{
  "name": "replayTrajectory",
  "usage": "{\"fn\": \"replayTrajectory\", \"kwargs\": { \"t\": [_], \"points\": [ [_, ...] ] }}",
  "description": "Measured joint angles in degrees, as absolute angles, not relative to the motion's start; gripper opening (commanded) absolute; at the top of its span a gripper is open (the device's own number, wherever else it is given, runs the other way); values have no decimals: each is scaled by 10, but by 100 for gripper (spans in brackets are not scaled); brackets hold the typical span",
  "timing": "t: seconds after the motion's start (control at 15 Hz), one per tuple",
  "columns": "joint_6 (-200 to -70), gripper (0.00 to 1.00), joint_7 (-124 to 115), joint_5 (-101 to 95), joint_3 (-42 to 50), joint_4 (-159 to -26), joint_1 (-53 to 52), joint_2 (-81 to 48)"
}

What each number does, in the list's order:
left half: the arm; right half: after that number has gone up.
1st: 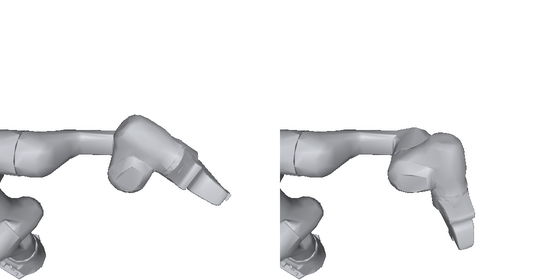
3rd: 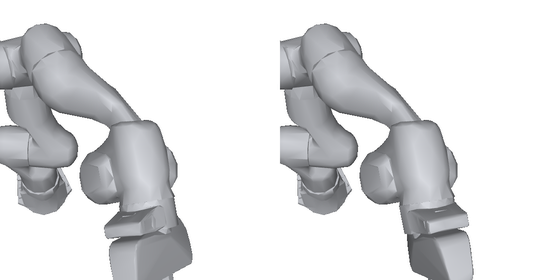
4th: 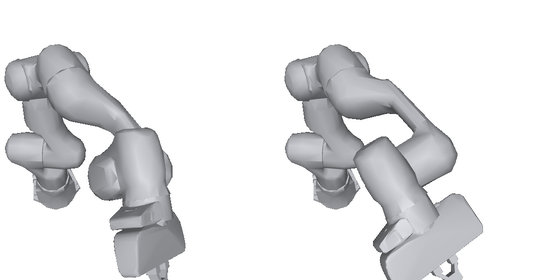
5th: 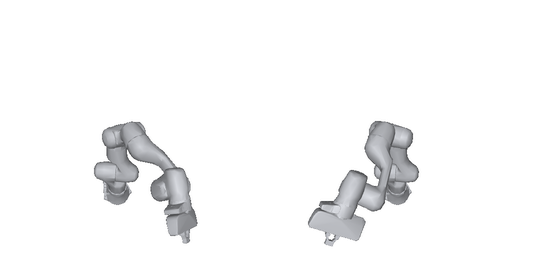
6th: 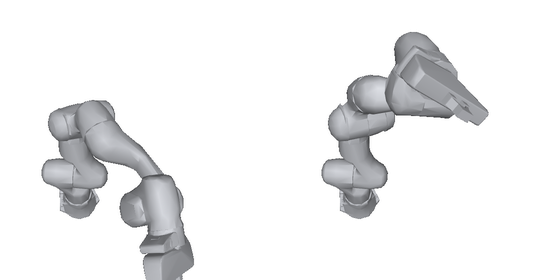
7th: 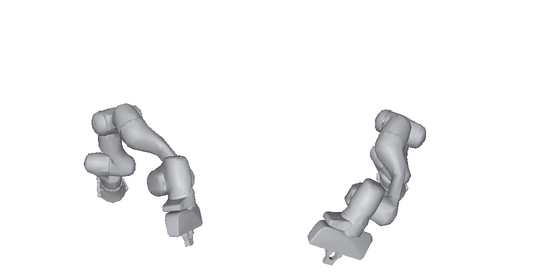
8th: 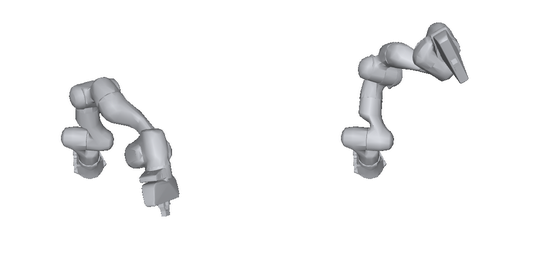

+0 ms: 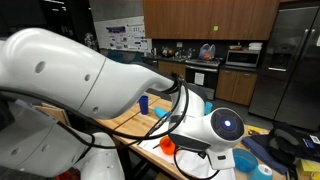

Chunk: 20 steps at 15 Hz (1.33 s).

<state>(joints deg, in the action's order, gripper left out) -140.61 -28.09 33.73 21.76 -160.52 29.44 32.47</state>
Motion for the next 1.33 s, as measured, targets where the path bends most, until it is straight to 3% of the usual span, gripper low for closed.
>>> {"fn": "replayTrajectory", "kwargs": {
  "t": [0.6, 1.33],
  "points": [
    [-1405, 1, -273, 360, 203, -1604, 252, 239],
    [-1371, 1, -294, 210, 150, -1588, 265, 270]
  ]
}}
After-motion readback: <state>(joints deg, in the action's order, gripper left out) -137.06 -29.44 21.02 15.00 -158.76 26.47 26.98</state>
